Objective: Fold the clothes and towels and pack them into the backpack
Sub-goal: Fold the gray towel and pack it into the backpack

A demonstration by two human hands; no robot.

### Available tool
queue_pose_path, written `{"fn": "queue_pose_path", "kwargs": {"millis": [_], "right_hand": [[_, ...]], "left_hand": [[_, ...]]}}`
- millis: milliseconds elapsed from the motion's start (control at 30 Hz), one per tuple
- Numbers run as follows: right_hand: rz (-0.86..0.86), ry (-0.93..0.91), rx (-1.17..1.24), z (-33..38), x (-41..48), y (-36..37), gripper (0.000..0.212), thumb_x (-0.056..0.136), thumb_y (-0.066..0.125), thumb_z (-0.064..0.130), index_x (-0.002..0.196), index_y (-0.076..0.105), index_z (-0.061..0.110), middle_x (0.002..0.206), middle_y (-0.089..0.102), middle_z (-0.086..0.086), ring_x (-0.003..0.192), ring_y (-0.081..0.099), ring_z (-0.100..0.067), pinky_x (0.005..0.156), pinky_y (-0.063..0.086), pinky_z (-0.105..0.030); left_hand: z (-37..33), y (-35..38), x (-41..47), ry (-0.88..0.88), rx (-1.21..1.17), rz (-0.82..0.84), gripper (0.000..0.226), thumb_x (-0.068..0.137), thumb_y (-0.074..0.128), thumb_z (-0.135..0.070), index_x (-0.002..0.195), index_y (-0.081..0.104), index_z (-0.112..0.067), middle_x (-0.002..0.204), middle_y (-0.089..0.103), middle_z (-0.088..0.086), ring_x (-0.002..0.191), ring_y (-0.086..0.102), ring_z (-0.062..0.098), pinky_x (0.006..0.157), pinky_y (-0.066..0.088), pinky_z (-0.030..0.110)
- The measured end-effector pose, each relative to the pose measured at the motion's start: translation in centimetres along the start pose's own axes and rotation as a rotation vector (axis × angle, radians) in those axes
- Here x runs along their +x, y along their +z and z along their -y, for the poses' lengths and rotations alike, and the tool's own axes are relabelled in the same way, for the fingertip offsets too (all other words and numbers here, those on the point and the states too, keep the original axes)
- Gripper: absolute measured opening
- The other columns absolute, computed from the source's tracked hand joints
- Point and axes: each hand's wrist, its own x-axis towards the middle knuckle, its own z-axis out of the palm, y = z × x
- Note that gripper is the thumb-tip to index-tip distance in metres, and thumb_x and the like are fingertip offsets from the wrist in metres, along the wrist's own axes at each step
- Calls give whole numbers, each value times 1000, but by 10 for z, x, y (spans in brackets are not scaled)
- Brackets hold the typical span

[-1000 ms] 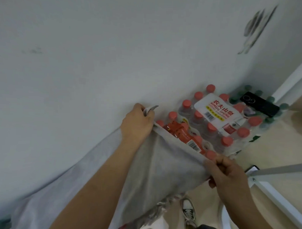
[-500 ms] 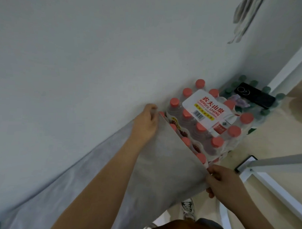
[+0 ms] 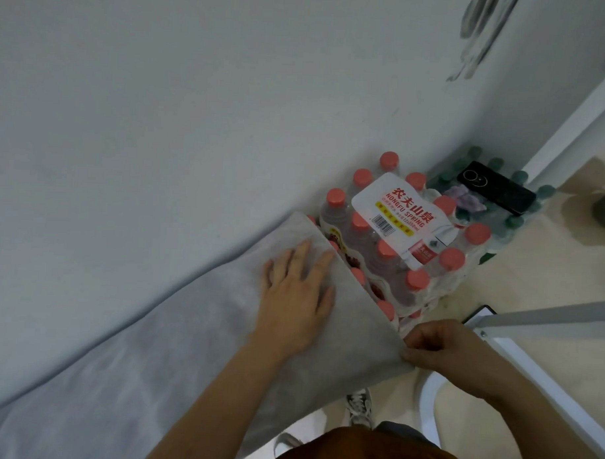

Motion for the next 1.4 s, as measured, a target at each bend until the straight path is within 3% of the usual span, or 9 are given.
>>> {"fn": "queue_pose_path", "kwargs": {"millis": [100, 233, 433, 600, 800, 1067, 1200, 1333, 1400], "right_hand": [[7, -20, 23, 0, -2, -6, 10, 80, 72, 8, 74, 72, 16, 73, 71, 0, 72, 67, -13, 69, 54, -20], [32, -44, 90, 4, -6, -7, 11, 80, 71, 5, 90, 67, 8, 78, 73, -8, 79, 70, -19, 75, 56, -27], [78, -45, 217, 13, -13, -9, 28, 82, 67, -2, 98, 45, 7, 78, 73, -14, 78, 71, -20, 69, 53, -21], [57, -98, 30, 34, -8, -17, 15, 89, 64, 14, 102, 58, 18, 77, 73, -6, 72, 69, -13, 69, 54, -25], [-250, -303, -286, 102, 45, -14, 21, 92, 54, 26, 75, 65, 20, 74, 65, 5, 70, 59, -9, 62, 43, -25], [-390, -316, -616, 135, 140, 36, 24, 88, 57, 33, 92, 64, 11, 99, 68, -13, 94, 63, -33, 74, 47, -34], [-413, -285, -473, 140, 151, 46, 22, 83, 59, 25, 88, 68, 6, 91, 69, -14, 87, 65, -32, 69, 47, -32], [-213, -149, 291, 152, 143, 40, 7, 78, 60, -1, 78, 66, -5, 72, 62, -16, 73, 59, -28, 66, 46, -35], [-167, -163, 342, 158, 141, 38, 8, 81, 60, -2, 84, 67, 1, 77, 63, -14, 76, 57, -26, 68, 45, -33]], "left_hand": [[-36, -11, -22, 155, -261, 75, 49, 87, 29, -43, 125, 54, -26, 109, 55, 4, 93, 55, 23, 78, 50, 38], [-82, -8, -47, 249, -305, 283, 50, 92, 14, -52, 136, 35, -41, 107, 60, -2, 88, 58, 18, 74, 50, 36], [-91, -10, -41, 130, -528, 196, 33, 99, 36, -42, 87, 58, -21, 68, 54, -4, 59, 48, 12, 56, 42, 30], [-82, -20, -40, -180, -792, 171, 25, 84, 62, -38, 66, 57, -21, 63, 60, -2, 56, 53, 8, 55, 46, 28], [-64, -27, -47, -252, -913, 207, 20, 85, 68, -16, 76, 64, -33, 70, 61, -13, 67, 57, 6, 68, 50, 24], [-41, -40, -69, -240, -895, 185, 31, 87, 60, -2, 110, 71, -20, 84, 60, -21, 67, 53, -21, 67, 36, -1], [-25, -41, -82, -317, -940, 133, 28, 90, 58, -3, 107, 73, -19, 97, 68, -15, 76, 56, -21, 74, 40, 1], [-14, -44, -100, -419, -1039, 137, 33, 86, 60, 1, 105, 74, -23, 85, 65, -26, 77, 61, -13, 75, 46, 8], [-11, -47, -111, -415, -1055, 111, 36, 86, 57, 2, 106, 73, -23, 93, 67, -25, 87, 62, -11, 81, 47, 10]]}}
